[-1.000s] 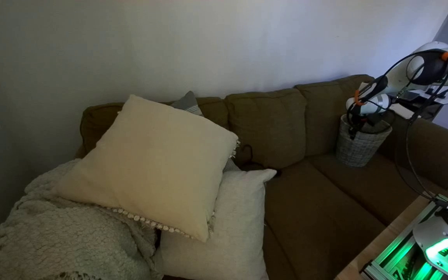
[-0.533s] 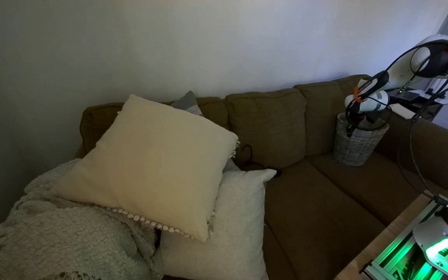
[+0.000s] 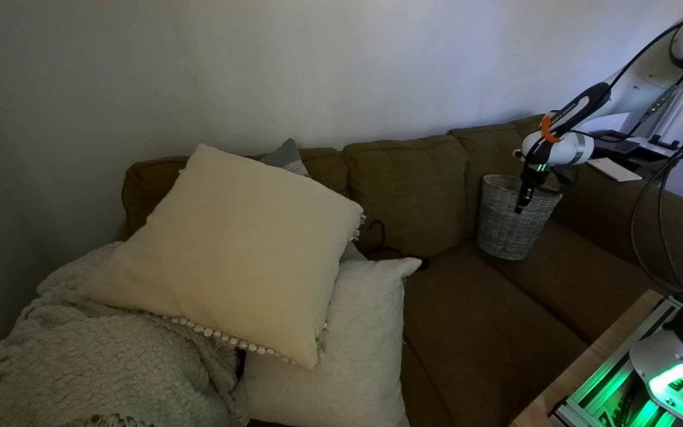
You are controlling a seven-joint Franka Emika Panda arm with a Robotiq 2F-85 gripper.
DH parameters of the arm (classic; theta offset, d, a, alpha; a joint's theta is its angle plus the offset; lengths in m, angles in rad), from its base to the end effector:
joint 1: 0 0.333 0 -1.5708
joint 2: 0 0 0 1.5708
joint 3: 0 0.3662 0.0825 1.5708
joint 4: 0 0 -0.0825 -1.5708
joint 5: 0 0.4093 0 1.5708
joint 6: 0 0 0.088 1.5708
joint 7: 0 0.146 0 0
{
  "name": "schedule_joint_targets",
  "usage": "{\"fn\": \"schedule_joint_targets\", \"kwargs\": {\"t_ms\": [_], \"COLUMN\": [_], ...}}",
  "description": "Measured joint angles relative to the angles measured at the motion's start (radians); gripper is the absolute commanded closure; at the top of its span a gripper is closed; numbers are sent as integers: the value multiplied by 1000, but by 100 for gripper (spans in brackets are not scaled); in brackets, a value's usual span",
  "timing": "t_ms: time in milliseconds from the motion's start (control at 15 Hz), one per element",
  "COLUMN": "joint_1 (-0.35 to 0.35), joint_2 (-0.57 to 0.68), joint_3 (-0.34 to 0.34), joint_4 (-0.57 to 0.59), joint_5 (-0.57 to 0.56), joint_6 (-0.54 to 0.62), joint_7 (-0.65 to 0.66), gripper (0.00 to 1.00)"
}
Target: Move the gray basket a little to the left, pick up the gray basket and pour all its contents onto the couch
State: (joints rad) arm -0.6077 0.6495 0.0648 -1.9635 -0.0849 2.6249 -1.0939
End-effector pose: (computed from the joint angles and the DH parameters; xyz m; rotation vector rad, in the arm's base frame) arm 0.5607 -0.3382 0.1188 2.9839 0.9412 0.0115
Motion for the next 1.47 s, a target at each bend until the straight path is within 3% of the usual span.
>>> {"fn": "schedule_joint_targets", "kwargs": {"t_ms": [67, 400, 600, 733, 1067, 1467], "joint_1": [-2, 20, 62, 92, 101, 70], "joint_2": [-34, -253, -389, -428, -292, 52], "joint_3": [24, 102, 81, 19, -176, -219], "joint_4": [-54, -303, -372, -339, -108, 210], "joint_5": [15, 98, 161, 211, 245, 269], "joint_6": [15, 19, -33, -75, -110, -212], "joint_7": [-49, -218, -251, -243, -177, 41], "gripper": [67, 34, 12, 0, 0, 0]}}
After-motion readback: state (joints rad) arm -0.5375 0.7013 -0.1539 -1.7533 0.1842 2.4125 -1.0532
